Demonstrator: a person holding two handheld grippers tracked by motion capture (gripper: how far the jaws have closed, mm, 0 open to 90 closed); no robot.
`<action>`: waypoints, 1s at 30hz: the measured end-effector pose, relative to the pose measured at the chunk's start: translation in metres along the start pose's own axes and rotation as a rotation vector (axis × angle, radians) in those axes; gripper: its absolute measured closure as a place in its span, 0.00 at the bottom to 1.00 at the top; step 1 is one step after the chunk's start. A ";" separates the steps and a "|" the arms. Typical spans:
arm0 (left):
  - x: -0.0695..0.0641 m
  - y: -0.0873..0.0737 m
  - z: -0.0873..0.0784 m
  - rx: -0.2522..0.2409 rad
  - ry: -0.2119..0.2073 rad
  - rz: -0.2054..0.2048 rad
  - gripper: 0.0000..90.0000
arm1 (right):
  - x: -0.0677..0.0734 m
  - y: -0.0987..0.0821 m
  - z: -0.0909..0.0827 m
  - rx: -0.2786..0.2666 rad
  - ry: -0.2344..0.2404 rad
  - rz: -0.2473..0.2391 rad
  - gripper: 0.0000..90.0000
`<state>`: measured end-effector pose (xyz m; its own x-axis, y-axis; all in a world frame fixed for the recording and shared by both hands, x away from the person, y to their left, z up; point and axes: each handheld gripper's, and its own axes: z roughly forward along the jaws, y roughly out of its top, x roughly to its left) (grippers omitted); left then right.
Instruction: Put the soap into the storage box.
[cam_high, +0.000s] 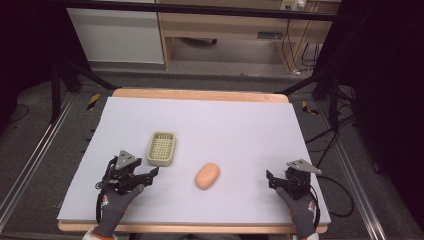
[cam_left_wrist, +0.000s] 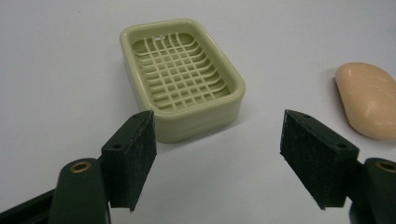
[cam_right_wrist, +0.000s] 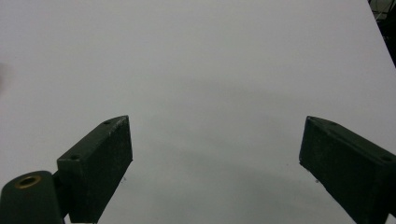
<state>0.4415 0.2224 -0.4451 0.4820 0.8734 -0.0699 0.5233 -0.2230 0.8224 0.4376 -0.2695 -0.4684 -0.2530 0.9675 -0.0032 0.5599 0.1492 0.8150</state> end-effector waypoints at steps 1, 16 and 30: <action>-0.003 0.002 0.001 0.002 -0.007 0.009 0.29 | 0.000 0.000 0.000 -0.003 0.000 0.003 0.11; -0.027 0.019 0.005 -0.018 -0.045 0.040 0.28 | 0.001 0.000 -0.001 0.002 -0.004 0.003 0.11; -0.041 0.049 0.006 -0.056 -0.072 0.062 0.28 | 0.002 0.000 0.000 0.004 0.003 -0.010 0.10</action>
<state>0.4513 0.1728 -0.4052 0.5628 0.8246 -0.0568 0.4515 -0.2491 0.8568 0.4369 -0.2676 -0.4680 -0.2612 0.9652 -0.0097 0.5603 0.1597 0.8128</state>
